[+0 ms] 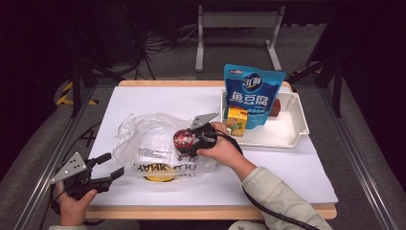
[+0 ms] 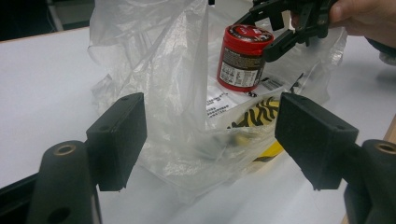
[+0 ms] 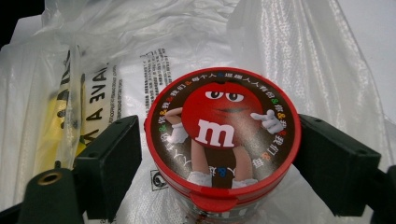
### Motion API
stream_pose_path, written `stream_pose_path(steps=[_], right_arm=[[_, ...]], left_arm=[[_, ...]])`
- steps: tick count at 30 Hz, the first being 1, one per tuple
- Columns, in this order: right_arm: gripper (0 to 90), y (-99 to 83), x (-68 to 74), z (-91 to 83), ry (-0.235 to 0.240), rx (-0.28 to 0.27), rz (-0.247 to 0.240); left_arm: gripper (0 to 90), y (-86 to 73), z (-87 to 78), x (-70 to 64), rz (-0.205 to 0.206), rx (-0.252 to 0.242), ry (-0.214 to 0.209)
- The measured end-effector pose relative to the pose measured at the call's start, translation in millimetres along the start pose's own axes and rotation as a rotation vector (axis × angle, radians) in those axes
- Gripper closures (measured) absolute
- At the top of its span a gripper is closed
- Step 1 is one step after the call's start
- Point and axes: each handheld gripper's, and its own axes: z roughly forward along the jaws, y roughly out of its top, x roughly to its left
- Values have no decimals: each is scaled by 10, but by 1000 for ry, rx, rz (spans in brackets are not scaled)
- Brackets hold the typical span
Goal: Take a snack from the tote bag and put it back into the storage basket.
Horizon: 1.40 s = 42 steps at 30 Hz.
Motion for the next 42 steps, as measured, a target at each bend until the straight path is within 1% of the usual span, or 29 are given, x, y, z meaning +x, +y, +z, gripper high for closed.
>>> stream_pose_path(steps=[3, 6, 10, 19, 22, 26, 31, 32, 39, 42], right_arm=[[181, -11, -2, 16, 1, 1, -1], [183, -20, -6, 27, -7, 4, -12], [187, -16, 1, 38, -5, 12, -22], [195, -37, -2, 79, 2, 21, -21], [225, -45, -6, 84, -5, 24, -34], [233, -36, 5, 82, -15, 28, -59], [241, -40, 11, 80, -22, 26, -65], [254, -38, 12, 77, -28, 29, -67], [256, -27, 45, 78, -35, 32, -77], [256, -14, 56, 70, -37, 16, -78]], left_arm=[[259, 1, 7, -1, 2, 1, 0], [259, 2, 11, 1, 1, 2, -1], [259, 3, 20, 1, -2, 4, -1], [259, 5, 24, 6, 3, 4, -3], [259, 5, 24, 7, 1, 3, -3], [259, 6, 23, 6, 0, 3, -2], [259, 6, 23, 6, 0, 4, -3], [259, 6, 24, 6, 1, 3, -3], [259, 10, 31, 8, 2, 3, -5], [259, 11, 33, 10, 3, 4, -6]])
